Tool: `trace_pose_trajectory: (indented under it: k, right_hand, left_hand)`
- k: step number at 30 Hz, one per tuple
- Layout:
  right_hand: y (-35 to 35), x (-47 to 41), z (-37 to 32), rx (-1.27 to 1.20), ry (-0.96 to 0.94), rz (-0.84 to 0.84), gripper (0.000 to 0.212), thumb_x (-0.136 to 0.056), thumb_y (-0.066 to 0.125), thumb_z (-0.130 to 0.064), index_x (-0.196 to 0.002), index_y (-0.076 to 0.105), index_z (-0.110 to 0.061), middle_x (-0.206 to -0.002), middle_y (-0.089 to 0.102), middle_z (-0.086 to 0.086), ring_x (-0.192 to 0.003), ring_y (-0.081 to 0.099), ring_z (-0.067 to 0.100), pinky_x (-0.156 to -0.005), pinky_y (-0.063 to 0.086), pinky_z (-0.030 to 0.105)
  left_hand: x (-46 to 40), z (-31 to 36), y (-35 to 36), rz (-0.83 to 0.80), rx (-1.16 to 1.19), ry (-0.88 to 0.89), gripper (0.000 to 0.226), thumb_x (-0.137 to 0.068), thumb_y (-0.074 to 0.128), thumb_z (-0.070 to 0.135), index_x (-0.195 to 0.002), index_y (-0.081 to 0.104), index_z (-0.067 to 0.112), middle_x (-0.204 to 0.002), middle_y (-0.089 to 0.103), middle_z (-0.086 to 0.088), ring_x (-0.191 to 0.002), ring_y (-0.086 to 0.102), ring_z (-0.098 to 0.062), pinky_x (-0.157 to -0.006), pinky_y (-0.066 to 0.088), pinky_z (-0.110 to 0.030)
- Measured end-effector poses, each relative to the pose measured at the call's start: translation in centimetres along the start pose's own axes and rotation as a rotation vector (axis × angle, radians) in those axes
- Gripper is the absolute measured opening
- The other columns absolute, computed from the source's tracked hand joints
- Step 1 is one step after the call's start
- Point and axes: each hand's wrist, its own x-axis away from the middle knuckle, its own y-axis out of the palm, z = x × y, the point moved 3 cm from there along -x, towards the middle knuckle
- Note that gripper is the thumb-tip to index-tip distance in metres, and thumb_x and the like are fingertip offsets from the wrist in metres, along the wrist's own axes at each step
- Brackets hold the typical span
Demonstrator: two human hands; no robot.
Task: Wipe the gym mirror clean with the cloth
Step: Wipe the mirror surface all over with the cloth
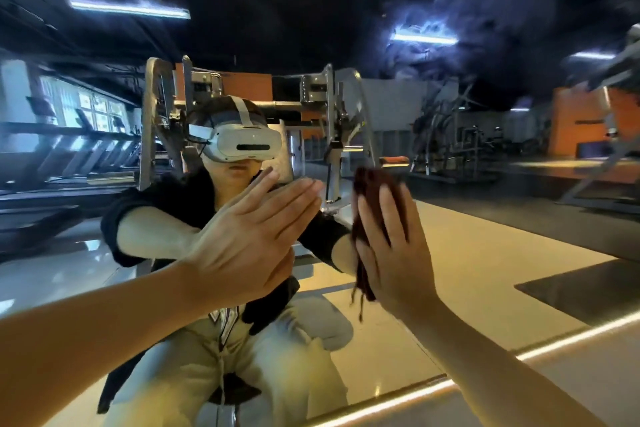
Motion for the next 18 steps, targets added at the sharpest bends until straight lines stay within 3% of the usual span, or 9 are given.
trace_pose_trajectory:
  k: [4, 7, 10, 13, 16, 18]
  right_hand:
    - [-0.5, 0.2, 1.7, 0.065, -0.133, -0.07, 0.052, -0.112, 0.021, -0.036, -0.161, 0.012, -0.021, -0.165, 0.017, 0.016, -0.152, 0.017, 0.039, -0.123, 0.017, 0.053]
    - [-2.5, -8.6, 0.3, -0.048, -0.072, 0.102, 0.051, -0.111, 0.021, -0.036, -0.159, 0.019, -0.017, -0.165, 0.012, 0.014, -0.152, 0.016, 0.038, -0.124, 0.019, 0.052]
    - [-3.2, -12.1, 0.1, -0.102, -0.023, 0.152, 0.055, -0.11, 0.026, -0.034, -0.159, 0.011, -0.014, -0.166, 0.011, 0.015, -0.154, 0.011, 0.036, -0.122, 0.021, 0.053]
    - [-1.5, -5.0, 1.1, -0.005, -0.156, 0.031, 0.053, -0.111, 0.02, -0.036, -0.16, 0.01, -0.016, -0.167, 0.01, 0.015, -0.154, 0.008, 0.038, -0.123, 0.018, 0.056]
    - [0.1, 3.1, 5.2, 0.069, -0.252, -0.209, 0.053, -0.112, 0.009, -0.036, -0.161, 0.008, -0.018, -0.167, 0.014, 0.014, -0.153, 0.009, 0.041, -0.119, 0.025, 0.06]
    - [-0.3, 3.5, 7.9, 0.062, -0.251, -0.203, 0.054, -0.111, 0.011, -0.038, -0.162, 0.006, -0.02, -0.165, 0.02, 0.015, -0.152, 0.014, 0.041, -0.117, 0.029, 0.06]
  left_hand:
    - [-0.2, 0.1, -0.7, -0.005, -0.026, -0.001, 0.059, -0.097, 0.039, 0.029, -0.148, 0.042, -0.001, -0.158, 0.033, -0.018, -0.149, 0.028, -0.031, -0.122, 0.018, -0.054]
    - [-0.6, 0.6, -1.3, -0.054, -0.054, -0.035, 0.058, -0.097, 0.038, 0.03, -0.145, 0.047, -0.002, -0.155, 0.038, -0.02, -0.146, 0.033, -0.032, -0.121, 0.019, -0.054]
    - [-0.8, 0.8, -1.9, -0.099, -0.072, -0.051, 0.059, -0.095, 0.039, 0.031, -0.142, 0.05, -0.002, -0.152, 0.041, -0.021, -0.145, 0.036, -0.033, -0.12, 0.021, -0.055]
    - [-0.8, 1.4, -2.1, -0.158, -0.104, -0.061, 0.062, -0.094, 0.037, 0.034, -0.144, 0.047, -0.002, -0.154, 0.038, -0.021, -0.146, 0.032, -0.033, -0.121, 0.019, -0.055]
    - [-0.5, 1.8, -1.7, -0.223, -0.107, -0.082, 0.064, -0.094, 0.038, 0.034, -0.148, 0.041, -0.002, -0.158, 0.032, -0.021, -0.149, 0.026, -0.034, -0.12, 0.022, -0.057]
    - [-0.8, 1.6, -1.9, -0.217, -0.118, -0.056, 0.064, -0.091, 0.04, 0.033, -0.146, 0.044, 0.0, -0.155, 0.039, -0.02, -0.147, 0.03, -0.035, -0.119, 0.021, -0.058]
